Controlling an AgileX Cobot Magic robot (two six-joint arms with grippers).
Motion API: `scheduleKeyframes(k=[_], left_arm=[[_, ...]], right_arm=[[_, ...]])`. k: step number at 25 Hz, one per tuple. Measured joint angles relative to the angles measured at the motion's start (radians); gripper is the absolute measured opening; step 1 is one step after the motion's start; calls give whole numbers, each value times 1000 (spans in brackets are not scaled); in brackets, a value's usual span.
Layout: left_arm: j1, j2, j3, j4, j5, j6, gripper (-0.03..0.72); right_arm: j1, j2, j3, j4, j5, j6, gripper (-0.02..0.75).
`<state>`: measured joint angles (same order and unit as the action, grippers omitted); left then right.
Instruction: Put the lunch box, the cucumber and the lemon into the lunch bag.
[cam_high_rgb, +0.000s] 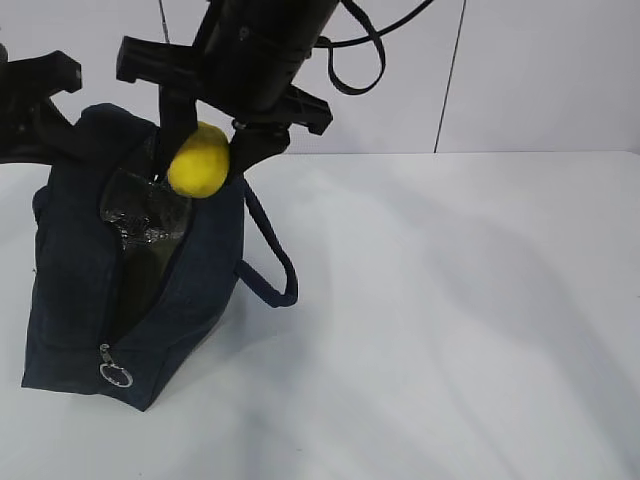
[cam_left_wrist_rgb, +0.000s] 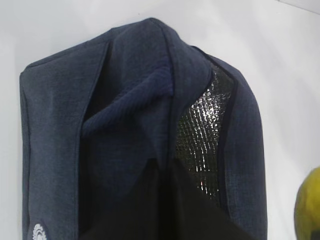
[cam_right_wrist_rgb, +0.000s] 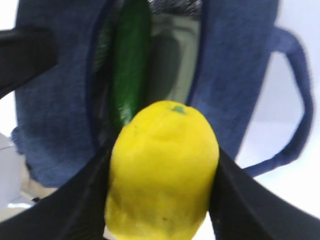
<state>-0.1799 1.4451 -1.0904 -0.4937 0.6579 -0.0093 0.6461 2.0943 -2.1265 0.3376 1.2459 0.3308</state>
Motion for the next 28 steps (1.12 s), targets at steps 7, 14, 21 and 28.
scheduleKeyframes(k=[7, 14, 21, 28], left_arm=[[0, 0, 0, -2, 0, 0, -6], [0, 0, 0, -5, 0, 0, -6], [0, 0, 0, -10, 0, 0, -6], [0, 0, 0, -14, -2, 0, -6]], right_arm=[[2, 25, 0, 70, -23, 0, 419], [2, 38, 0, 74, -105, -2, 419], [2, 43, 0, 81, -211, -2, 419], [2, 87, 0, 155, -207, -42, 420]])
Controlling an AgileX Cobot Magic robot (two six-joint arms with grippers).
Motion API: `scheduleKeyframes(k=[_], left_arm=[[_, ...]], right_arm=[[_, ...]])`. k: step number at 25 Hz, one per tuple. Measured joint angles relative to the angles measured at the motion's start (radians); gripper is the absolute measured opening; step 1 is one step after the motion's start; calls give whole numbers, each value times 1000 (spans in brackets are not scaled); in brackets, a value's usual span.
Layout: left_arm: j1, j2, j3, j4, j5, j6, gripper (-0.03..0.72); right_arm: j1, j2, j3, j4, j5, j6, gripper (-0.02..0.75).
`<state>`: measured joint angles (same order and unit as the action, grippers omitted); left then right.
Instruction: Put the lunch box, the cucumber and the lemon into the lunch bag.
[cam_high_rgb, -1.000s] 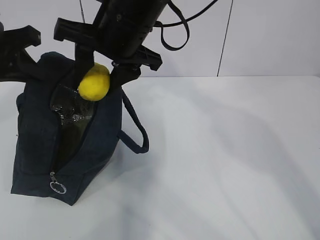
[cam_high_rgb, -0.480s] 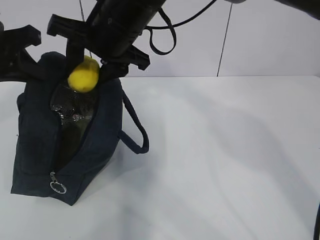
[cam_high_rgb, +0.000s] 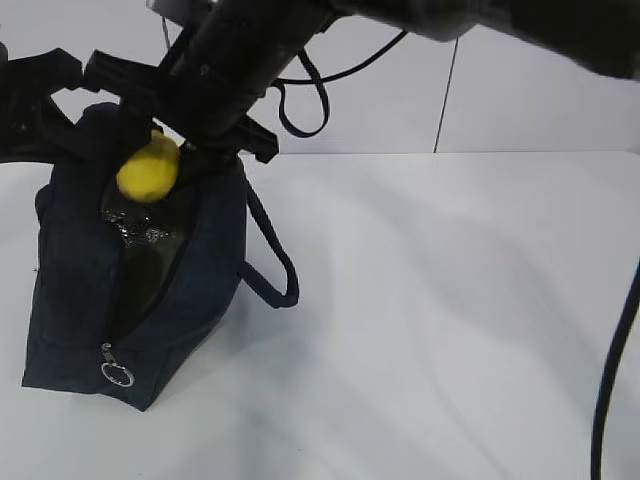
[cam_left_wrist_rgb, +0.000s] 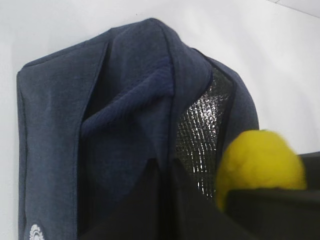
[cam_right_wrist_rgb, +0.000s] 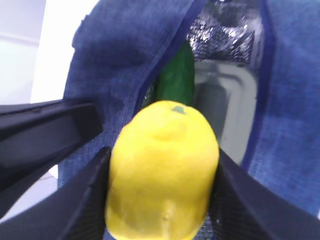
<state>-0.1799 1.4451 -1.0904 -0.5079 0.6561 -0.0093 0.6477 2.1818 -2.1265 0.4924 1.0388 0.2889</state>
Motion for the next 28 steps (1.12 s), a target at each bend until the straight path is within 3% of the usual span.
scheduleKeyframes(k=[3, 10, 17, 22, 28], left_arm=[[2, 0, 0, 2, 0, 2, -6], [2, 0, 0, -4, -1, 2, -6], [2, 0, 0, -6, -1, 9, -6], [2, 0, 0, -6, -1, 9, -6], [2, 0, 0, -6, -1, 9, -6]], right_arm=[[0, 26, 0, 33, 13, -30, 448], [0, 47, 0, 46, 38, -40, 599], [0, 47, -63, 29, 175, -105, 571], [-3, 47, -206, -96, 200, -112, 545], [-6, 7, -234, -218, 210, -133, 544]])
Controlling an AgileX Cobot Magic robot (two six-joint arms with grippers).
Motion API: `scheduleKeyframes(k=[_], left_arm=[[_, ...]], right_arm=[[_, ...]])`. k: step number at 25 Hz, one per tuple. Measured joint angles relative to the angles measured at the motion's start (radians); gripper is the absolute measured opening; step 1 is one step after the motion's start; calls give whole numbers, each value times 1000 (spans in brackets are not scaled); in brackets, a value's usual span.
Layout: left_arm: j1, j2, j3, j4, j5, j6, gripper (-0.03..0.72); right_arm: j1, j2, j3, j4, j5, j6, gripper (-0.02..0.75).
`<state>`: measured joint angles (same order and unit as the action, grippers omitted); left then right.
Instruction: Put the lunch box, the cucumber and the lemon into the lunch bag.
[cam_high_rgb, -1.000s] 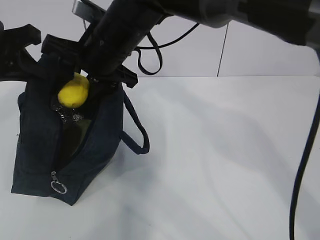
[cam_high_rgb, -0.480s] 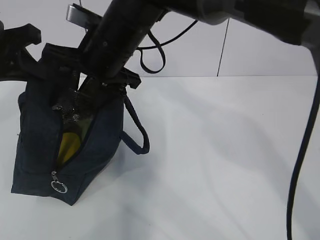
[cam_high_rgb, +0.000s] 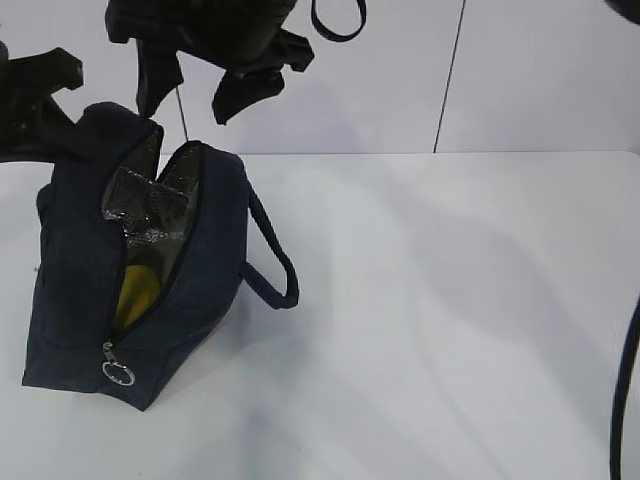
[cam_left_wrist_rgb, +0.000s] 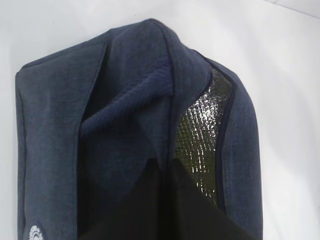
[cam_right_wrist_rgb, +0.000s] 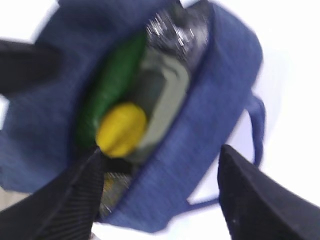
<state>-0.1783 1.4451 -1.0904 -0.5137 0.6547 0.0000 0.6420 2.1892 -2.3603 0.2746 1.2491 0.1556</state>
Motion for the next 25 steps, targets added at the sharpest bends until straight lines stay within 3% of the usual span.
scheduleKeyframes(k=[22, 25], left_arm=[[0, 0, 0, 0, -2, 9, -6], [0, 0, 0, 0, -6, 11, -6]], right_arm=[[0, -205, 531, -89, -2, -116, 503], [0, -255, 624, -93, -61, -138, 503]])
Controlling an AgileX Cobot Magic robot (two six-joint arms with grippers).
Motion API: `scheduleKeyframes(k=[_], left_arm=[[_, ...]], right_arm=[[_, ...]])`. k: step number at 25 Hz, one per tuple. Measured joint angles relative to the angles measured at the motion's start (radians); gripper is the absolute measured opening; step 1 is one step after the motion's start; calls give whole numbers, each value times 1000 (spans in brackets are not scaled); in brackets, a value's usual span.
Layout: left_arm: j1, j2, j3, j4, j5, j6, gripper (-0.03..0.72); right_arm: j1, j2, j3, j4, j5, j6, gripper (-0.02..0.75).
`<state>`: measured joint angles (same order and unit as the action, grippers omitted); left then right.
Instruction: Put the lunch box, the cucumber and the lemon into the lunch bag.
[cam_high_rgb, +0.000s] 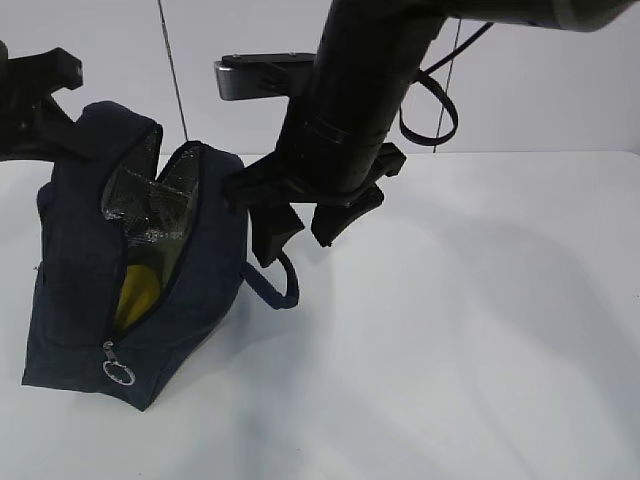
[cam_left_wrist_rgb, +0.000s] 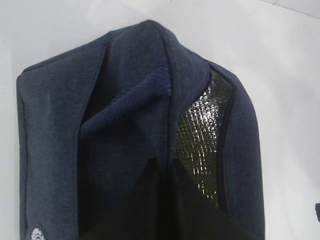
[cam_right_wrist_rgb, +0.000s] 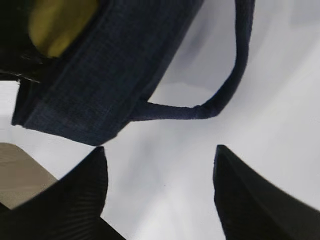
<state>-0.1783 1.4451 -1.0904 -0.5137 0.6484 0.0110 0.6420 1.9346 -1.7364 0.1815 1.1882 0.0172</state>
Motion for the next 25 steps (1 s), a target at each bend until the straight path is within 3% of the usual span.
scheduleKeyframes(k=[9, 12, 18, 25], left_arm=[[0, 0, 0, 0, -2, 2, -6], [0, 0, 0, 0, -2, 2, -6], [0, 0, 0, 0, -4, 2, -6], [0, 0, 0, -4, -4, 3, -6]], right_arm=[[-17, -84, 223, 200, -292, -123, 502], [-76, -86, 230, 300, -321, -189, 502], [-224, -88, 232, 626, -328, -457, 502], [-280, -50, 232, 780, -318, -615, 502]])
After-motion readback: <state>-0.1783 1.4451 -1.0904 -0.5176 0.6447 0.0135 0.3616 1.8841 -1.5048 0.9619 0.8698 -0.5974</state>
